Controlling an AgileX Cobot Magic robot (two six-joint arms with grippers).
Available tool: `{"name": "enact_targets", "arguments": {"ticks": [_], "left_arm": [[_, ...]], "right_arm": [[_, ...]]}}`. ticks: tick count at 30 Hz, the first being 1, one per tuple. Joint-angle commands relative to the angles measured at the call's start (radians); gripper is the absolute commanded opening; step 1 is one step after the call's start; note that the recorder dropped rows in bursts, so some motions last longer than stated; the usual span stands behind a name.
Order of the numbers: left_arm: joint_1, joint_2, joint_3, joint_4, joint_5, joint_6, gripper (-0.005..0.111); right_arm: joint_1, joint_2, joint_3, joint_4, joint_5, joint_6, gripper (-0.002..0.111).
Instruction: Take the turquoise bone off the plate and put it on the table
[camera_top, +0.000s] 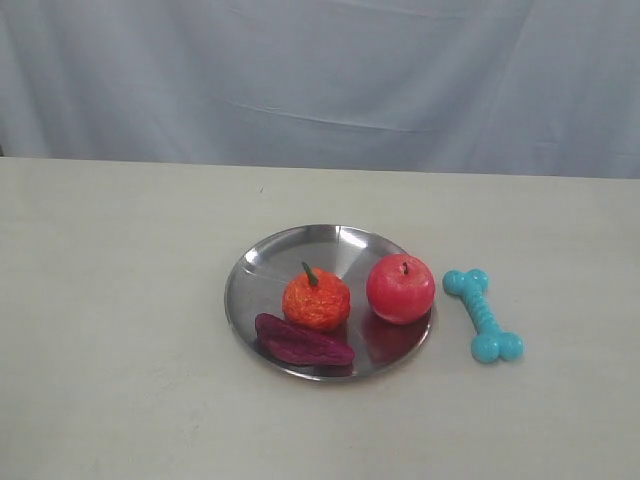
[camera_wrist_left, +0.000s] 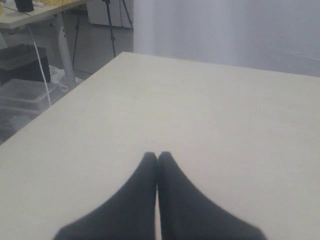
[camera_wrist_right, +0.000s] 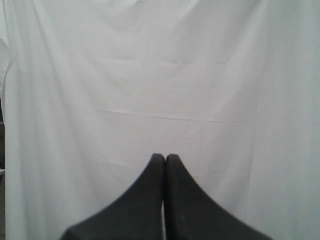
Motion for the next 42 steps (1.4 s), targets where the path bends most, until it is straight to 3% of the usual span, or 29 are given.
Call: {"name": "enact_targets", "arguments": {"ticks": [1,11,15,19,29,42], "left_arm": [[0.003,-0.001,0.003,-0.001,-0.005,-0.004,0.000],[0.003,-0.001,0.003,-0.001,-0.005,-0.004,0.000],[0.003,-0.001,0.003,-0.001,-0.005,-0.004,0.000],[0.003,-0.001,0.003,-0.001,-0.005,-0.004,0.000],[0.003,-0.001,0.003,-0.001,-0.005,-0.004,0.000],[0.003,-0.001,0.003,-0.001,-0.005,-0.004,0.000]], "right_arm": [[0.001,-0.038,0.004,0.004,0.000,0.002,0.000],[-0.007,-0.130,0.012,-0.023,0.002,-0.007,0.000],[-0.063,-0.195,0.073,-0.076,-0.001,-0.024,0.000],[-0.121,-0.250,0.201,-0.093,-0.050,-0.015,0.000],[-0.120,-0.298,0.614,-0.086,-0.301,0.065,0.000],[-0.120,-0.298,0.873,-0.086,-0.313,0.063,0.000]]}}
